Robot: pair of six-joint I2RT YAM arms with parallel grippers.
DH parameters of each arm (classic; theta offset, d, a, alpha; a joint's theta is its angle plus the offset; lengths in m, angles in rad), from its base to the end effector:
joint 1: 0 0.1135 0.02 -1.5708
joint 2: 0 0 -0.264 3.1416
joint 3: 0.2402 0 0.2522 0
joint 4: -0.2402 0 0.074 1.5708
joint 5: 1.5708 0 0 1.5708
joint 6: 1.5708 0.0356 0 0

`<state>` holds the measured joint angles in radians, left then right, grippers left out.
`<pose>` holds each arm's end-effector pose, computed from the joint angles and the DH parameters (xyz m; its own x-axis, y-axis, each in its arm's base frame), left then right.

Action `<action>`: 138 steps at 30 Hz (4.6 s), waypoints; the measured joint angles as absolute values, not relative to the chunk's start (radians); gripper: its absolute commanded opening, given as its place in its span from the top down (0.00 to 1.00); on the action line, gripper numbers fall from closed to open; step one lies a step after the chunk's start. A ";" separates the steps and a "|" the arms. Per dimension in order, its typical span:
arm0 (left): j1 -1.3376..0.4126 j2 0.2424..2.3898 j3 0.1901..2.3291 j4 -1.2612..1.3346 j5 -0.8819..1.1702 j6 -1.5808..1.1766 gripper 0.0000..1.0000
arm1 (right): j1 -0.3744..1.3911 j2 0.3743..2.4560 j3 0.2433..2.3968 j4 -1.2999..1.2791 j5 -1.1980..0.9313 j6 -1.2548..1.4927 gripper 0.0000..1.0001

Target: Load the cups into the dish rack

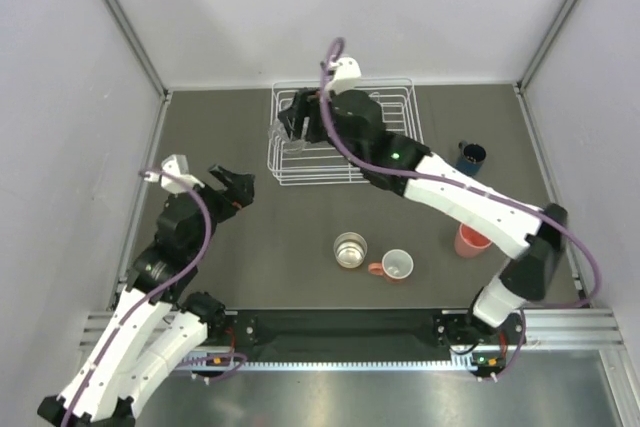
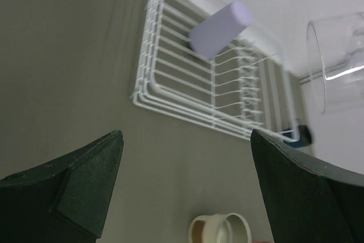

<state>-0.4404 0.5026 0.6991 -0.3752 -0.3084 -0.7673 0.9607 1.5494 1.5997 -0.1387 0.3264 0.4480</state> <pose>0.1162 -0.0428 0.3282 -0.2101 -0.6322 -0.7458 -0.0137 0.7647 -0.6443 0.2175 0.2912 0.4402 -0.3026 0.2833 -0.9101 -0.5129 0.7564 0.4060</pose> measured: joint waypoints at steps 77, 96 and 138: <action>-0.440 0.601 0.721 -0.587 -0.205 -0.622 0.20 | 0.713 1.953 1.591 -0.102 0.430 0.229 0.01; -0.706 0.886 0.840 -0.538 0.057 -0.682 0.33 | 0.596 1.027 1.006 -0.601 0.329 0.467 0.00; -1.063 1.991 1.563 -0.680 0.332 -0.140 0.63 | 0.593 0.458 1.179 -1.153 0.399 0.513 0.00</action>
